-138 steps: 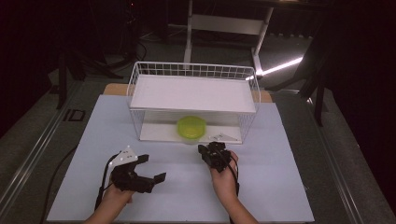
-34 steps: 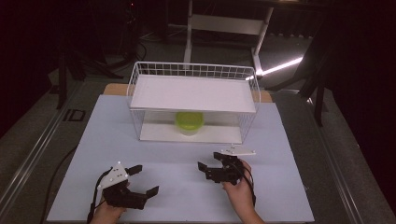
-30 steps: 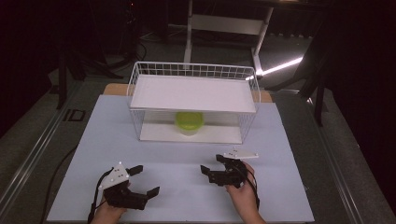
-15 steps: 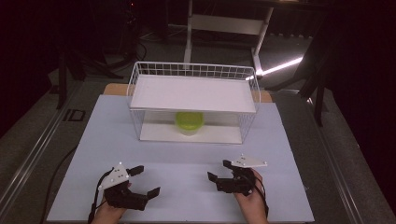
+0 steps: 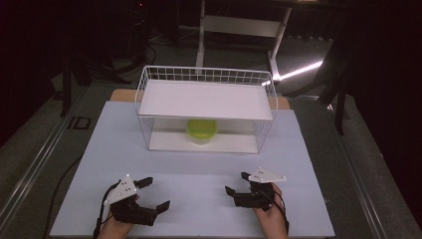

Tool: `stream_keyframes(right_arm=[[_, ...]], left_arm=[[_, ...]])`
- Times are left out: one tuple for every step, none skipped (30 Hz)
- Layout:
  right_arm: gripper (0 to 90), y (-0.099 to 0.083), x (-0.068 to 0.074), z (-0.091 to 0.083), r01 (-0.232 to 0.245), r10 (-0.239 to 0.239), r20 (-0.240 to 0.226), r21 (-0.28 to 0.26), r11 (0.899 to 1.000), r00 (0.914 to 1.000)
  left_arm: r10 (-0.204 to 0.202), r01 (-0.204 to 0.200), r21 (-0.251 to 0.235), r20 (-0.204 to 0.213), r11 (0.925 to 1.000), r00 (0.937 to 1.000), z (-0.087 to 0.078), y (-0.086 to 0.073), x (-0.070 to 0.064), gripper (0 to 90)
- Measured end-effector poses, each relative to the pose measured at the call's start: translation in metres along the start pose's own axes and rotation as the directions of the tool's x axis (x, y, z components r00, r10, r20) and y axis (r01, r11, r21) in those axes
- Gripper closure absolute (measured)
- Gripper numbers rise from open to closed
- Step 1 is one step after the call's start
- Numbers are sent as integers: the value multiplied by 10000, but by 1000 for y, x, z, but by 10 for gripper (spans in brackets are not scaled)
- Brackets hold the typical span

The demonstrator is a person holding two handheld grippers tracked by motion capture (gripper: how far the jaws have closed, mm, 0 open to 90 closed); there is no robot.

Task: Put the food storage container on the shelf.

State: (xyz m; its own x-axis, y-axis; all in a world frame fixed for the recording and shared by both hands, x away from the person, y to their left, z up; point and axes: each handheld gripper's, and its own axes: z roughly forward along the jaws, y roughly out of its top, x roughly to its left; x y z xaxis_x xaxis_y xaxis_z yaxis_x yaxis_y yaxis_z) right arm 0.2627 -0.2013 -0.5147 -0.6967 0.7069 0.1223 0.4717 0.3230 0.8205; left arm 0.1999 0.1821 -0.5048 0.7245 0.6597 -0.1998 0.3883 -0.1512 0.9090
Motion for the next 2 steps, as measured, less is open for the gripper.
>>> stream_keyframes(right_arm=[[198,-1,-1,1,-15,15,15,26,10000,10000],[197,-1,-1,1,0,0,66,10,10000,10000]], left_arm=[[12,-12,4,10,10000,10000,0,0,0,17],[12,-12,4,10,10000,10000,0,0,0,17]])
